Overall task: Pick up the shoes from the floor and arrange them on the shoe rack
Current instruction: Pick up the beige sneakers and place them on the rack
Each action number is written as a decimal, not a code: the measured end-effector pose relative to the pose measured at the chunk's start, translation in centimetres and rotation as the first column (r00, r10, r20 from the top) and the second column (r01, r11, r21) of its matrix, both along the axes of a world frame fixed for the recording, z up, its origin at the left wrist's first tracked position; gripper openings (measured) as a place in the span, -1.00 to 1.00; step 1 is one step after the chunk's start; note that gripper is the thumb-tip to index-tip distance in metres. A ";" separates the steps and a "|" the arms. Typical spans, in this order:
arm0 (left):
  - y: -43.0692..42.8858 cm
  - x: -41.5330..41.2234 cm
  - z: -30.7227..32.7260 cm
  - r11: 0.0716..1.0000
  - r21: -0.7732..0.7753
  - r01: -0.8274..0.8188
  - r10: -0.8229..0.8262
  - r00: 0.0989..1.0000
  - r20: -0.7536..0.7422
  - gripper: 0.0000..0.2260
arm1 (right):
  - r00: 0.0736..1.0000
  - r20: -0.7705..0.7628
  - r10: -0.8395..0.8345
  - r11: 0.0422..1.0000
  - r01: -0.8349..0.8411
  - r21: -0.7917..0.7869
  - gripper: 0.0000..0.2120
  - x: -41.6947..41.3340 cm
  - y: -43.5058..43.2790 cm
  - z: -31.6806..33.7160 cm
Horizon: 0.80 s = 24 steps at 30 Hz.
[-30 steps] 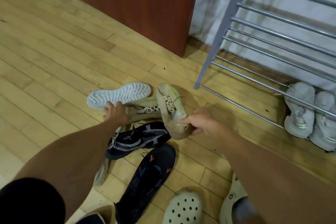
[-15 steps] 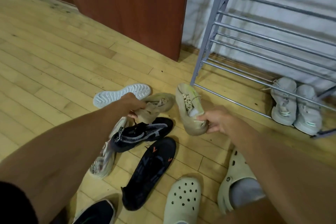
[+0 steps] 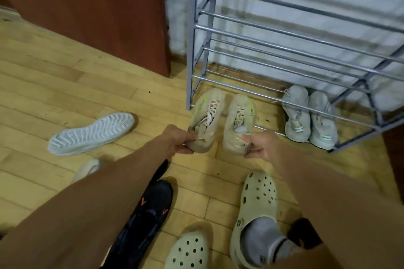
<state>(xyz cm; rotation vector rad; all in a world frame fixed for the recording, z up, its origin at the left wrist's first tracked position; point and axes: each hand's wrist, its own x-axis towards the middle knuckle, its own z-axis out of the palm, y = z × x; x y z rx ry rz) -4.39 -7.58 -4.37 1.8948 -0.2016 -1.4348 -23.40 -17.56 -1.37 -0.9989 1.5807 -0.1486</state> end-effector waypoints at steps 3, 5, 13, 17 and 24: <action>-4.1 -0.5 -1.4 0.997 -0.062 -0.040 0.041 0.999 0.004 -0.79 | 0.996 0.020 -0.085 0.996 0.086 -0.030 -0.65 0.0 -3.3 -2.2; -6.9 -0.5 -2.4 0.994 -0.096 -0.043 0.046 0.999 0.022 -0.75 | 0.991 0.024 -0.134 0.989 0.135 -0.054 -0.65 0.2 -5.5 -3.9; -15.7 0.2 -5.9 0.994 -0.108 -0.029 0.038 0.996 0.084 -0.75 | 0.992 0.032 -0.125 0.984 0.128 -0.127 -0.85 1.1 -12.7 -9.1; -17.8 0.8 -7.5 0.996 -0.092 -0.004 0.013 0.995 0.099 -0.74 | 0.992 0.040 -0.121 0.986 0.125 -0.109 -0.76 1.5 -14.7 -10.7; -18.6 1.0 -8.5 0.997 -0.033 0.065 -0.054 0.966 0.254 -0.69 | 0.995 -0.085 -0.050 0.986 0.036 -0.163 -0.63 2.1 -14.7 -11.6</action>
